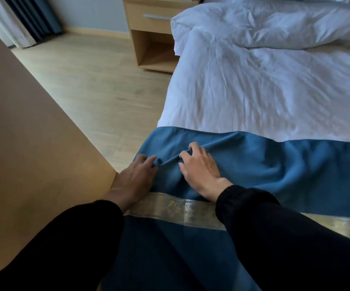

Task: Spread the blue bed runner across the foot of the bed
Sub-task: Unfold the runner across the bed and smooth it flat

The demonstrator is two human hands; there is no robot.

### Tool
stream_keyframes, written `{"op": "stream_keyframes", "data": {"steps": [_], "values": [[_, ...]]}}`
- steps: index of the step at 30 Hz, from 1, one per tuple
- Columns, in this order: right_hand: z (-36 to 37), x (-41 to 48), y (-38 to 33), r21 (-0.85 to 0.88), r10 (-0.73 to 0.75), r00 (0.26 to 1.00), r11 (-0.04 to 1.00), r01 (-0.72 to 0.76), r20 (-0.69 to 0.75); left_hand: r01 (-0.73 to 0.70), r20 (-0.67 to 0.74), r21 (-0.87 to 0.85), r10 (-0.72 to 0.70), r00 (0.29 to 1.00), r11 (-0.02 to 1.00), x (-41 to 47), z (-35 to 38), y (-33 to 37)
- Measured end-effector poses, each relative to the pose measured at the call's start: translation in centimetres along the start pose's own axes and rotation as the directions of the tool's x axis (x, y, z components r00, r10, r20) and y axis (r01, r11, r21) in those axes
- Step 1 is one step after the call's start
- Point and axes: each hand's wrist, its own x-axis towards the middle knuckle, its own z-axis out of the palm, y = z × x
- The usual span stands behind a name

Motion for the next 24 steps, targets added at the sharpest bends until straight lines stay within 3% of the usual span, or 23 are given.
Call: {"op": "stream_keyframes", "data": {"steps": [9, 13, 18, 21, 24], "values": [[-1.0, 5.4, 2.1, -0.014, 0.201, 0.979, 0.980, -0.200, 0.028, 0.006, 0.060, -0.019, -0.005, 0.998, 1.000, 7.3, 0.5, 1.2], [-0.9, 6.5, 3.8, -0.011, 0.241, 0.965, 0.970, -0.242, 0.106, 0.036, 0.076, -0.073, -0.031, 0.997, 0.997, 10.5, 0.6, 0.7], [-1.6, 8.6, 4.7, 0.152, 0.216, 0.969, 0.961, -0.233, 0.116, 0.064, 0.111, -0.162, -0.046, 0.993, 0.985, 13.1, -0.1, 1.2], [-2.3, 10.3, 4.5, 0.227, 0.175, 0.978, 0.954, -0.197, 0.113, 0.084, 0.209, -0.190, -0.043, 0.977, 0.978, 14.2, -0.6, 1.6], [-2.9, 11.4, 4.4, 0.233, 0.150, 0.983, 0.957, -0.171, 0.105, 0.078, 0.223, -0.226, -0.027, 0.974, 0.971, 15.3, -0.7, 1.4]]}}
